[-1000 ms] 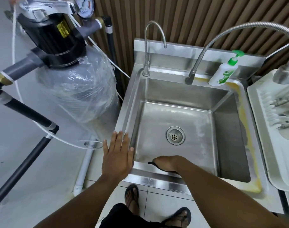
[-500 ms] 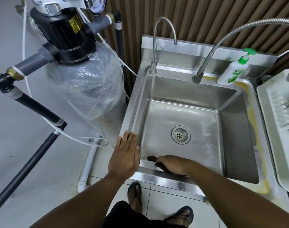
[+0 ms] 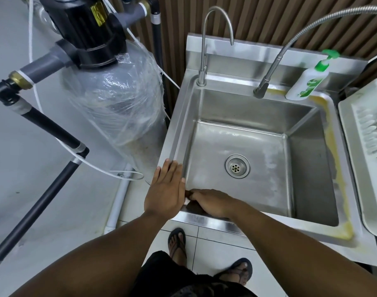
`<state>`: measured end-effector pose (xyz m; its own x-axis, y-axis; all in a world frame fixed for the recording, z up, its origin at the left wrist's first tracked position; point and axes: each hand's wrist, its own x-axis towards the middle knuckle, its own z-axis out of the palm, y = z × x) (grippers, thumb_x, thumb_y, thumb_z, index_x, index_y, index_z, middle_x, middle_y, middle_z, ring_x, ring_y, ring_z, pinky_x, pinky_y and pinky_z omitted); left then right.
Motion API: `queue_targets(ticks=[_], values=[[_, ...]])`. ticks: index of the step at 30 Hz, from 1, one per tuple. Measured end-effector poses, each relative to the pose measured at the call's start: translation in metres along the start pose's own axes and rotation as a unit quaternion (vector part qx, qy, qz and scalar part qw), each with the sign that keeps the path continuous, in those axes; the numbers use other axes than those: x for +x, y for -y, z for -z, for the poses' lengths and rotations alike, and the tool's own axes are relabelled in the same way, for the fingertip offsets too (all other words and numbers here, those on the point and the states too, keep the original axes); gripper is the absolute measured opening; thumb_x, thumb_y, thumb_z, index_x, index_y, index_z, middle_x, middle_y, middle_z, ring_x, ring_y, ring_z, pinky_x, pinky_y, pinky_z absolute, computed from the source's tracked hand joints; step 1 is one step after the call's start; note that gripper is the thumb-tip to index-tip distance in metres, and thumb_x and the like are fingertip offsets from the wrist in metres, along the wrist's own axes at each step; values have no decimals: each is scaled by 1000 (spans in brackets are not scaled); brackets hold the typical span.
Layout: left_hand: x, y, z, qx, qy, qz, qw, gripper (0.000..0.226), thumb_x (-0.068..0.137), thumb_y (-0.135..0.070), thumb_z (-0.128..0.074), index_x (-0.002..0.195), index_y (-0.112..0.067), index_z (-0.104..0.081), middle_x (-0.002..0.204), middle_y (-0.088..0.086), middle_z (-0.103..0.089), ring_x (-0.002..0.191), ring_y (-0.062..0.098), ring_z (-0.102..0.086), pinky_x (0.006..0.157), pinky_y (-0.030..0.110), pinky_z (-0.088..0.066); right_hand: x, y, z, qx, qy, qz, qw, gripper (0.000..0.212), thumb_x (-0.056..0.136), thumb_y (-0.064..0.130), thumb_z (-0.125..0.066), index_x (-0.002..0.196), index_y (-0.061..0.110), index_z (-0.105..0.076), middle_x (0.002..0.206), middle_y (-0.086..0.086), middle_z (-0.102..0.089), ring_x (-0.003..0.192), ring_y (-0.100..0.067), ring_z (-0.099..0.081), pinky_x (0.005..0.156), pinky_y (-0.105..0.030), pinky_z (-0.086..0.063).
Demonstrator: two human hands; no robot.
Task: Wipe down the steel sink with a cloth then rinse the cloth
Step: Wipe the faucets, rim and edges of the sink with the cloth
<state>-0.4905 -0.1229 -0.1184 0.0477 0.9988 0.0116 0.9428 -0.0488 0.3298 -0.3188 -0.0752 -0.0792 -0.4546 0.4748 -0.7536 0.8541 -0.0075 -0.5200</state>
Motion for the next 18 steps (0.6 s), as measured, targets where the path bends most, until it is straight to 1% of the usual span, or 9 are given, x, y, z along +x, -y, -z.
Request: queue_targets(ticks=[2,4,5,7,9,12,14,16,18], values=[[-1,0,-1,0,3,-1,1000,63,105,-37,-12,153,-7,-37,160,8,-35,155,21,-10,126,40,-6,-9,-17,-3,-33,-27,1,999,28,98,50,-31,118,49,-51,124,4,-64,104,-21,-57,90,-38,-43],[0,1,-1,-6,4,3,1000,63,104,-38,-13,154,-8,-36,161,8,-33,155,20,-8,126,40,-4,-20,-35,-2,-55,-48,-13,997,30,96,53,-32,122,52,-47,121,1,-66,102,-25,-59,91,-40,-46],[0,2,-1,-8,5,4,1000,63,104,-39,-13,154,-8,-35,162,7,-33,155,20,-8,126,40,-4,-27,-43,2,-58,-52,-26,997,30,97,54,-32,122,51,-48,121,0,-66,103,-26,-59,93,-41,-46],[0,2,-1,-6,6,2,1000,62,104,-39,-14,154,-9,-35,162,7,-32,155,19,-8,126,40,-4,-44,-58,13,-69,-40,-43,996,32,100,54,-33,120,43,-55,125,2,-65,108,-24,-58,92,-37,-44],[1,3,-2,-4,9,1,1000,62,104,-39,-14,155,-9,-35,162,7,-31,155,19,-6,126,41,-5,-59,-68,23,-60,-28,-77,995,39,102,54,-32,122,36,-60,129,3,-63,112,-22,-56,94,-35,-42],[2,4,-3,-1,13,3,1000,62,104,-40,-13,155,-11,-34,163,6,-30,155,19,-5,126,42,-6,-57,-66,23,-54,-47,-122,990,52,98,64,-26,126,38,-62,129,1,-63,110,-22,-55,100,-38,-42],[2,2,-3,-2,13,1,1000,63,104,-41,-13,154,-10,-34,162,6,-31,155,20,-7,126,42,-6,-48,-60,11,-93,-86,-118,985,53,97,64,-24,124,39,-62,127,0,-65,109,-25,-57,97,-40,-44],[2,3,-1,-4,10,5,1000,63,103,-41,-13,154,-10,-36,161,7,-34,155,21,-10,126,43,-8,-40,-53,-6,-130,-149,-89,976,47,99,55,-24,119,34,-61,121,-3,-68,106,-28,-61,91,-40,-47],[2,3,0,-6,8,7,1000,63,103,-40,-14,153,-10,-37,160,8,-35,155,22,-12,126,44,-10,-39,-54,-21,-151,-210,-50,965,41,100,49,-27,122,32,-58,120,-1,-68,107,-27,-61,89,-39,-46]])
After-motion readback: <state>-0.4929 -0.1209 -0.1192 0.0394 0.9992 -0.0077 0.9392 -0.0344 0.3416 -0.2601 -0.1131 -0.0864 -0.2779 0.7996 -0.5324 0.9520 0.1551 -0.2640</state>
